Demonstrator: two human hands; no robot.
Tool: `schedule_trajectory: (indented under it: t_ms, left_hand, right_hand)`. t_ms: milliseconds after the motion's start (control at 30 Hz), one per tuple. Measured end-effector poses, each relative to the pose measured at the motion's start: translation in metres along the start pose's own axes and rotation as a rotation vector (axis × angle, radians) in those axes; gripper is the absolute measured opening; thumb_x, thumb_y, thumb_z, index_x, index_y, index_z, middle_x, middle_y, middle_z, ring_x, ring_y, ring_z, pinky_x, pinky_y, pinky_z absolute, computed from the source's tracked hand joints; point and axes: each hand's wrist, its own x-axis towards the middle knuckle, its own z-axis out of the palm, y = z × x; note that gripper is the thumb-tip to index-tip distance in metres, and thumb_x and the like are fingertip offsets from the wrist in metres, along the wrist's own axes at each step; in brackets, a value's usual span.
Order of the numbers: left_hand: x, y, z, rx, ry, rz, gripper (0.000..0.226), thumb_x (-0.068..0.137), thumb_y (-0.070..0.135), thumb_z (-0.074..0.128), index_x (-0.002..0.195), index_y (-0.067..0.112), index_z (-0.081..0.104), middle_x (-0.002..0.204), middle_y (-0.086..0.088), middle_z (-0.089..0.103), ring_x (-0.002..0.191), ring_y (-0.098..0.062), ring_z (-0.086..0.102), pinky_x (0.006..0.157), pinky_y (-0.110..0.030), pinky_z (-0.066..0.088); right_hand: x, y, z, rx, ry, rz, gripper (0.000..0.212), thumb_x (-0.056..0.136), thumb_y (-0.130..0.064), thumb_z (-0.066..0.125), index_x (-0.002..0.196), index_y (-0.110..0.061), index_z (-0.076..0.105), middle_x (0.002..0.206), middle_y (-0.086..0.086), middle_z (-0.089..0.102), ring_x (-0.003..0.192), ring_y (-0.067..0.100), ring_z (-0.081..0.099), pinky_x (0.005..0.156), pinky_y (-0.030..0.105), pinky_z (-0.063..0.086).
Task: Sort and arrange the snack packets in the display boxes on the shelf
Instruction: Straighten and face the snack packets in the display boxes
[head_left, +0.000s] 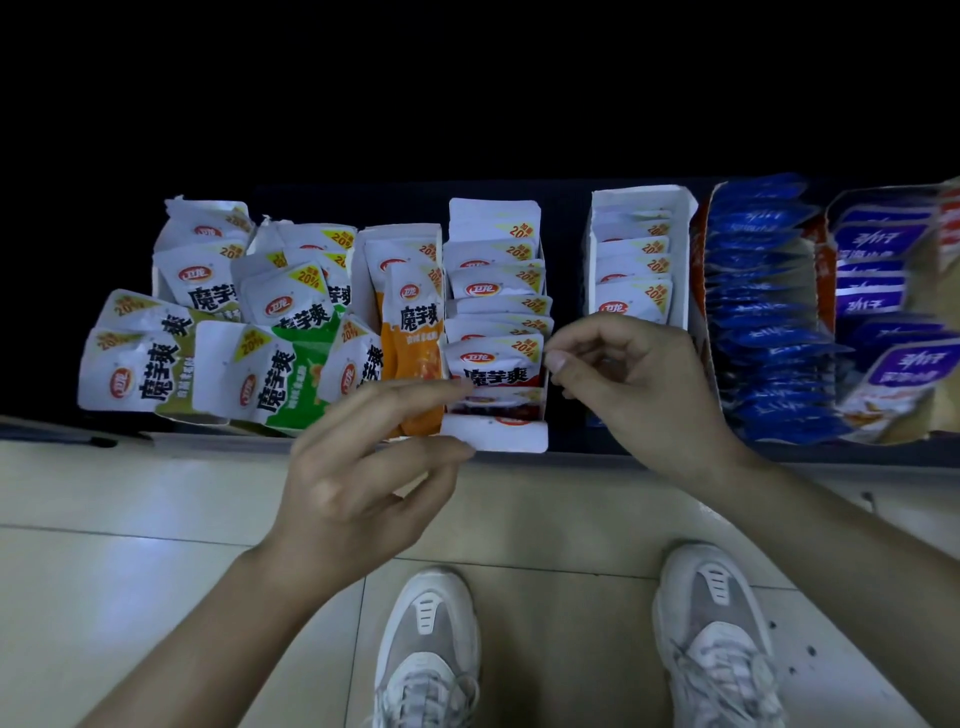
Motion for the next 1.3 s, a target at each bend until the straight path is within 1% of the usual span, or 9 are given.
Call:
schedule_trajectory:
  t_ms: [167, 333, 433, 567, 733, 867, 967, 1100, 1300]
  left_hand:
    - [0.002, -0.003, 0.004, -0.028, -0.061, -0.047, 0.011, 0.085, 0.0, 0.071, 0.076, 0.001, 0.075, 0.129, -0.015, 0.065, 0.115, -0.028, 0.066, 0.097, -0.035, 0.049]
    - [0.001, -0.004, 0.007, -0.054, -0.098, -0.04, 0.008, 0.081, -0.002, 0.072, 0.075, 0.002, 0.074, 0.133, -0.016, 0.062, 0.122, -0.034, 0.062, 0.1, -0.04, 0.047]
    - [-0.002, -0.004, 0.006, -0.083, -0.056, -0.098, 0.008, 0.085, 0.0, 0.071, 0.078, 0.002, 0.074, 0.118, -0.01, 0.07, 0.108, -0.024, 0.068, 0.091, -0.034, 0.05]
    - [0.009, 0.0, 0.009, -0.268, 0.113, -0.443, 0.008, 0.09, 0.006, 0.074, 0.095, 0.012, 0.071, 0.092, 0.002, 0.074, 0.081, -0.005, 0.07, 0.072, -0.018, 0.053]
    - [0.02, -0.007, 0.021, -0.35, 0.168, -0.682, 0.04, 0.087, 0.017, 0.079, 0.125, 0.017, 0.064, 0.11, -0.004, 0.068, 0.097, -0.015, 0.07, 0.079, -0.019, 0.054]
    - [0.018, -0.012, 0.037, -0.419, 0.043, -0.73, 0.057, 0.096, 0.031, 0.062, 0.15, 0.023, 0.044, 0.129, 0.026, 0.062, 0.126, -0.001, 0.057, 0.106, -0.036, 0.05]
    - [0.019, -0.009, 0.044, -0.475, -0.054, -0.742, 0.06, 0.1, 0.034, 0.053, 0.157, 0.024, 0.034, 0.116, 0.026, 0.064, 0.111, 0.001, 0.06, 0.102, -0.042, 0.052]
    - [0.017, -0.011, 0.042, -0.586, -0.069, -0.743, 0.065, 0.102, 0.032, 0.055, 0.16, 0.023, 0.026, 0.138, 0.016, 0.06, 0.128, -0.007, 0.056, 0.111, -0.046, 0.046]
    - [0.03, -0.015, 0.038, -0.686, -0.094, -0.678, 0.08, 0.094, 0.007, 0.06, 0.158, 0.014, 0.012, 0.152, 0.028, 0.031, 0.14, 0.016, 0.029, 0.11, -0.009, 0.032]
  right_hand:
    - [-0.005, -0.001, 0.001, 0.078, -0.108, -0.034, 0.023, 0.081, -0.012, 0.078, 0.101, -0.012, 0.07, 0.088, 0.001, 0.068, 0.077, 0.012, 0.064, 0.07, 0.023, 0.054]
    - [0.01, 0.006, 0.005, -0.066, -0.005, -0.028, 0.007, 0.086, -0.01, 0.076, 0.084, -0.007, 0.07, 0.074, 0.003, 0.069, 0.065, 0.007, 0.061, 0.062, 0.025, 0.053]
    - [0.015, 0.007, 0.005, -0.082, 0.007, -0.012, 0.01, 0.087, -0.011, 0.075, 0.08, -0.011, 0.069, 0.07, -0.002, 0.068, 0.062, 0.007, 0.06, 0.063, 0.031, 0.056]
    - [0.009, 0.004, 0.004, -0.045, 0.007, -0.003, 0.004, 0.087, -0.008, 0.074, 0.088, -0.009, 0.071, 0.078, 0.003, 0.07, 0.066, 0.012, 0.065, 0.066, 0.028, 0.057]
    - [-0.002, 0.003, 0.009, -0.005, 0.082, -0.031, 0.037, 0.082, -0.013, 0.069, 0.118, -0.018, 0.06, 0.113, 0.002, 0.063, 0.1, 0.012, 0.062, 0.083, 0.024, 0.052]
    - [-0.015, 0.004, 0.02, -0.139, -0.075, -0.001, 0.091, 0.082, -0.034, 0.066, 0.158, -0.02, 0.017, 0.158, -0.011, 0.027, 0.146, 0.0, 0.021, 0.116, 0.02, 0.023]
    - [-0.017, -0.001, 0.031, -0.188, -0.206, -0.02, 0.104, 0.081, -0.029, 0.065, 0.158, -0.021, -0.004, 0.163, -0.017, 0.007, 0.149, -0.003, 0.004, 0.122, 0.024, 0.013]
    - [-0.011, -0.003, 0.027, -0.28, -0.222, -0.092, 0.103, 0.08, -0.026, 0.066, 0.159, -0.02, 0.0, 0.166, -0.013, 0.0, 0.152, 0.005, -0.002, 0.124, 0.044, 0.013]
    - [-0.003, -0.002, 0.018, -0.018, -0.181, 0.032, 0.106, 0.089, -0.026, 0.072, 0.157, -0.03, -0.008, 0.136, -0.059, 0.018, 0.138, -0.021, 0.018, 0.113, 0.014, 0.025]
